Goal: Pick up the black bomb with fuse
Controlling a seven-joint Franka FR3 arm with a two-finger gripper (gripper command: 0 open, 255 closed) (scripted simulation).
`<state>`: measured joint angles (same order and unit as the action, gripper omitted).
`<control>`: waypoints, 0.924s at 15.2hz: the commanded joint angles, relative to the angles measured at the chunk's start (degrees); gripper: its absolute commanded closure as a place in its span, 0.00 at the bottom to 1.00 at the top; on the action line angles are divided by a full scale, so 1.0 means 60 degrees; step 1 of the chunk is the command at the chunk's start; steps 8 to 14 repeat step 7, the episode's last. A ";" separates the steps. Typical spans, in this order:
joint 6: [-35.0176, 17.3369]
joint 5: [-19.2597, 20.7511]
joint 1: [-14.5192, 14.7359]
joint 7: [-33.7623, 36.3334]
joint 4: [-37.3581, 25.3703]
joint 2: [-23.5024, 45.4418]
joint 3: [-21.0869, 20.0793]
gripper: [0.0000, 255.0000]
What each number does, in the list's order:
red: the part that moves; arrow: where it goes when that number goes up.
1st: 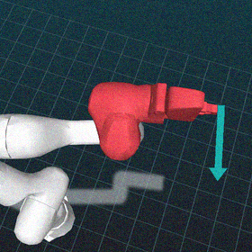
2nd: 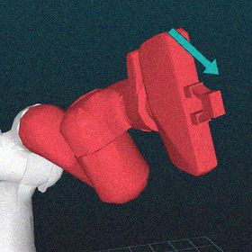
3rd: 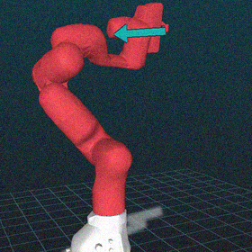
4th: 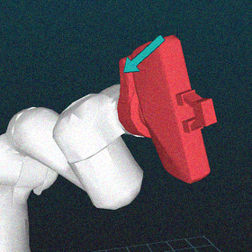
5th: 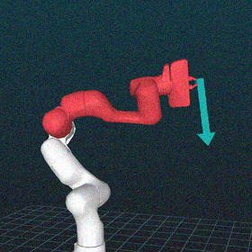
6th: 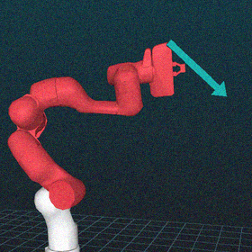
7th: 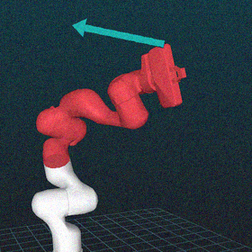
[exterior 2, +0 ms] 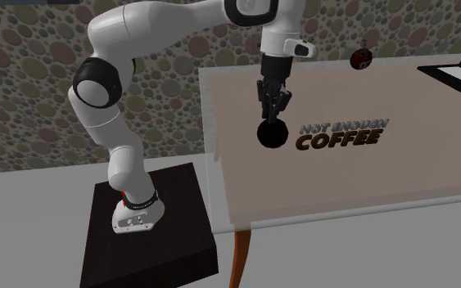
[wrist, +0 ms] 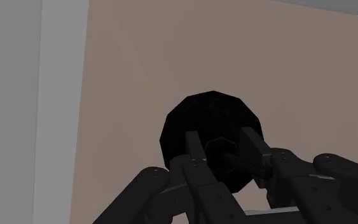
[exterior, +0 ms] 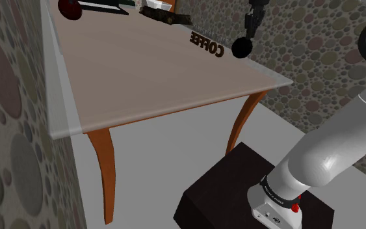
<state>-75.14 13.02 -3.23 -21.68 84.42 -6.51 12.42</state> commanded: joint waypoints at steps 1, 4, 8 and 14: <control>0.0299 -0.0017 0.0002 -0.0063 -0.0465 0.0165 -0.0001 1.00; 0.0752 -0.0041 -0.0011 -0.0194 -0.1200 0.0437 0.0017 1.00; 0.0932 -0.0052 -0.0018 -0.0247 -0.1498 0.0551 0.0026 1.00; 0.0932 -0.0052 -0.0018 -0.0247 -0.1498 0.0551 0.0026 1.00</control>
